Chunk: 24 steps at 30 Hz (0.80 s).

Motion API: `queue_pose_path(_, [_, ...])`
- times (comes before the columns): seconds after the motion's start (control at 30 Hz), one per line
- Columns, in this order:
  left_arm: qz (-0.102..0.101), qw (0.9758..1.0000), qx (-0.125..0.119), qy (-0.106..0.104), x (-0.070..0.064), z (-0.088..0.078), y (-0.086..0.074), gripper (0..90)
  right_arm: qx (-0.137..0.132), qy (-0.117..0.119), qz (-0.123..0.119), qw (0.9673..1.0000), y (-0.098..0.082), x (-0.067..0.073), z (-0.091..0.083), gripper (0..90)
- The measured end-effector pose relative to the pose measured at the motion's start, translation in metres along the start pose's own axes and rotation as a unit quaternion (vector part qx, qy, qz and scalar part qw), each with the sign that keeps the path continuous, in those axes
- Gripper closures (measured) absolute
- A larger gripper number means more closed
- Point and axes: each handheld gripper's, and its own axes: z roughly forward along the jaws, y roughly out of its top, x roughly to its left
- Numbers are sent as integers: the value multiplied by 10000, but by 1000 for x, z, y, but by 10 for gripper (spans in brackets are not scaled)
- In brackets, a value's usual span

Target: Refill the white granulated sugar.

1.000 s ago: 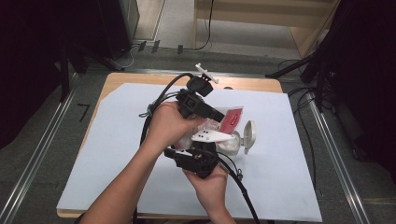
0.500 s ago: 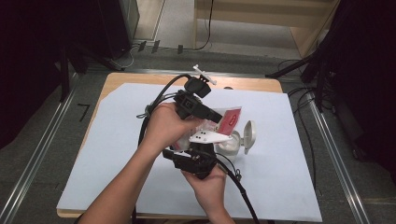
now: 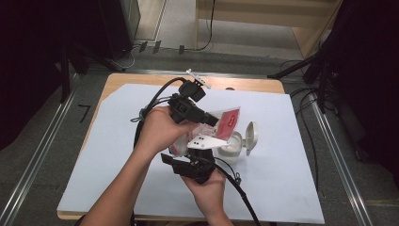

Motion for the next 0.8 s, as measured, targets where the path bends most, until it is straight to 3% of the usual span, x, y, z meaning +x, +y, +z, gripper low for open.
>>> queue_pose_path(0.8, [22, 10000, -31, -4, 2, -5, -12, 877, 38, -39, -100, 9999, -8, 2, 6, 624])
